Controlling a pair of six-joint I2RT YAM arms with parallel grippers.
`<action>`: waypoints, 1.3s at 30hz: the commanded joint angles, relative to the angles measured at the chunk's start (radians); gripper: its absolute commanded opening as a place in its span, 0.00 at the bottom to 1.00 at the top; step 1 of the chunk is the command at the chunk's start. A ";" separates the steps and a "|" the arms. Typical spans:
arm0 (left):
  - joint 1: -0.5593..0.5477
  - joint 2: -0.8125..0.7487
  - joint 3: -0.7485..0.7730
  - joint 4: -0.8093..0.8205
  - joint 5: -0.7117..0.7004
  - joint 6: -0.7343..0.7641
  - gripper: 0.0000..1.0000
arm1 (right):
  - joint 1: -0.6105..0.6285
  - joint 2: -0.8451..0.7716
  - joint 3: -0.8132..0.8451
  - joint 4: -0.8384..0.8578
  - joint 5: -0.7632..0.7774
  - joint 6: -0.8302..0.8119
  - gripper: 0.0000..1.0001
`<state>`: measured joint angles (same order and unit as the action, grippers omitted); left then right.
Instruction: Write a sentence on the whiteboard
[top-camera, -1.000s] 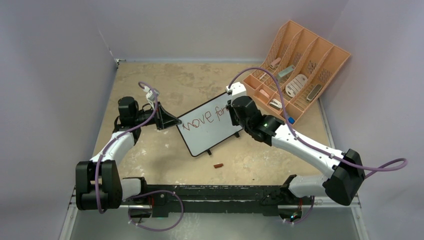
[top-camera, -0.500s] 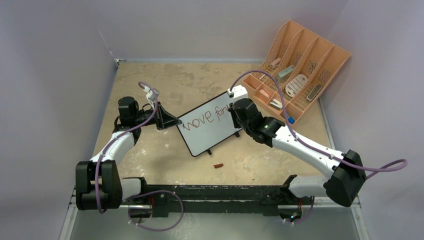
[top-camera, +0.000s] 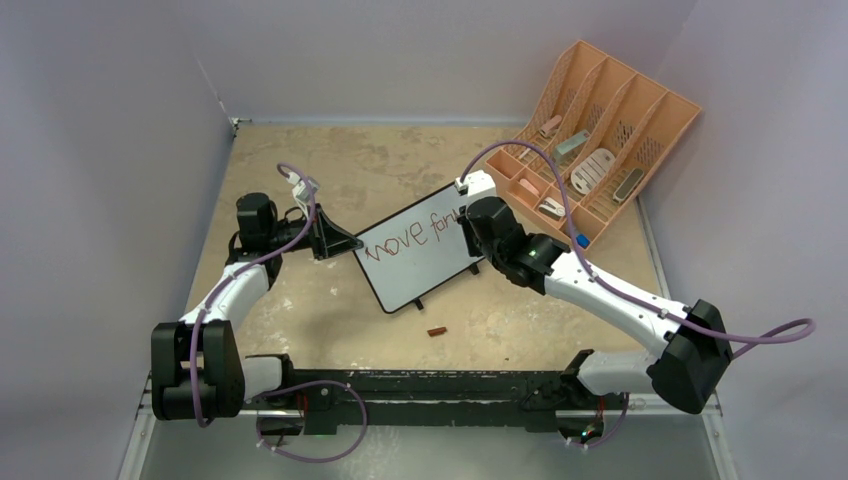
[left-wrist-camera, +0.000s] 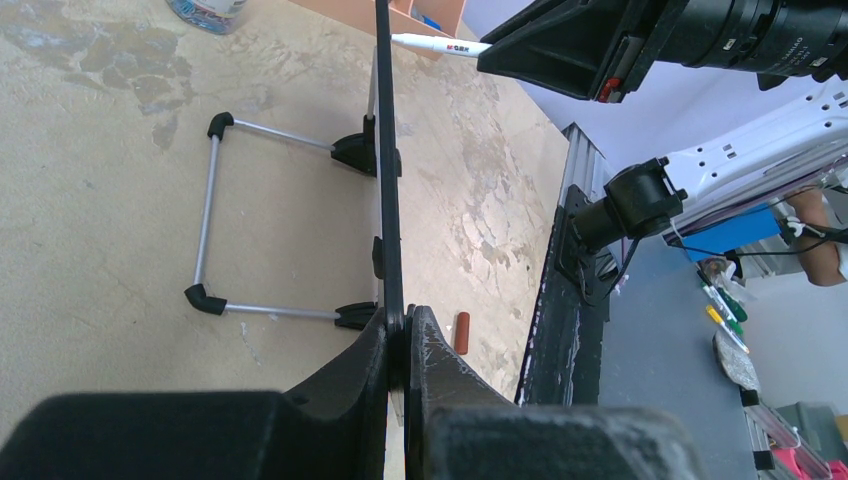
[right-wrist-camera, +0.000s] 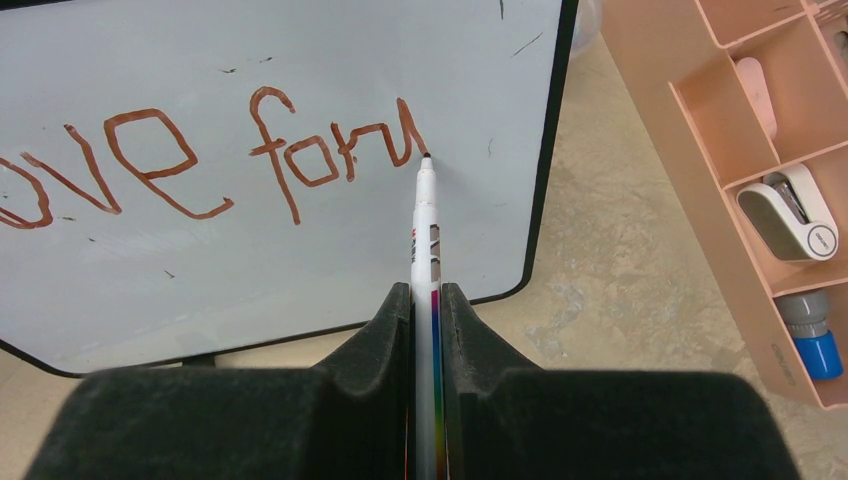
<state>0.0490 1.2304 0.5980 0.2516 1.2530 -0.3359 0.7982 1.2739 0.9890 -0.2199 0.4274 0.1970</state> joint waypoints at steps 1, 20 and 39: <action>-0.008 0.014 0.028 -0.010 0.009 0.052 0.00 | -0.007 -0.012 0.036 0.028 0.020 -0.013 0.00; -0.008 0.018 0.034 -0.024 0.004 0.061 0.00 | -0.022 0.027 0.102 0.054 0.017 -0.048 0.00; -0.008 0.024 0.048 -0.060 -0.020 0.077 0.00 | -0.042 -0.060 0.024 0.022 0.001 -0.021 0.00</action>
<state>0.0486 1.2419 0.6205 0.1982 1.2568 -0.3046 0.7643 1.2320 1.0222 -0.2123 0.4271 0.1680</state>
